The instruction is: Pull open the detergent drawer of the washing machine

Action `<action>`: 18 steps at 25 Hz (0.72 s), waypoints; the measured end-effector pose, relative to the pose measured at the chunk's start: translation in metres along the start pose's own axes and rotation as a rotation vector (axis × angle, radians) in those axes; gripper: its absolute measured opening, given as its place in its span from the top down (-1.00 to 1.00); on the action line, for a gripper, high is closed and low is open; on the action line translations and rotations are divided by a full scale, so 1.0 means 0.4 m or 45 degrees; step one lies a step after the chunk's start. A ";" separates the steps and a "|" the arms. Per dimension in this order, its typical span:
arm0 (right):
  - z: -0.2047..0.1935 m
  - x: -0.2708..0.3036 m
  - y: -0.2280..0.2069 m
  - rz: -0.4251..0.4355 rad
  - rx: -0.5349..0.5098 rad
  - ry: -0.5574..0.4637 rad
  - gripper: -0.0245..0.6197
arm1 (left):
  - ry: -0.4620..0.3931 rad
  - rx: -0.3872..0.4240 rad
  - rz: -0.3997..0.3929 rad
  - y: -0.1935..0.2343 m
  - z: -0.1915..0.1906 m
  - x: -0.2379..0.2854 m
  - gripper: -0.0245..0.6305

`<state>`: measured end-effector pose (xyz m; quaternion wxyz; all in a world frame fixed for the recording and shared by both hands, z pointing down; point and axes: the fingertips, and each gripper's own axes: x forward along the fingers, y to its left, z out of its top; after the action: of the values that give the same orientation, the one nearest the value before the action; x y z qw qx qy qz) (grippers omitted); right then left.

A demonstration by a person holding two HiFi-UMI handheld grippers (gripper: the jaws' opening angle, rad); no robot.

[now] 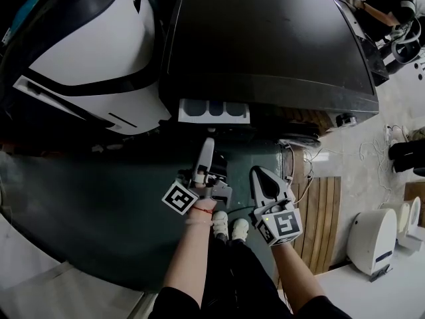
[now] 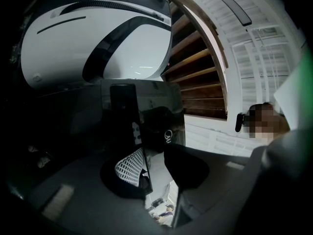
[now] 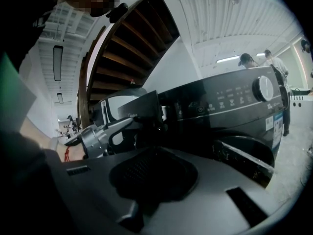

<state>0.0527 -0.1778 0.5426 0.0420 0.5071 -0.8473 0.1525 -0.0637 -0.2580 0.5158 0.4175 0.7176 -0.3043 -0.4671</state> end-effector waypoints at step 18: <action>-0.025 -0.104 0.050 0.040 -0.028 -0.006 0.88 | -0.029 0.004 0.017 -0.056 -0.038 -0.117 0.52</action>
<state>0.0544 -0.1308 0.5383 0.0432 0.4935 -0.8569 0.1424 -0.0662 -0.2039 0.5188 0.4159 0.7108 -0.3144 -0.4721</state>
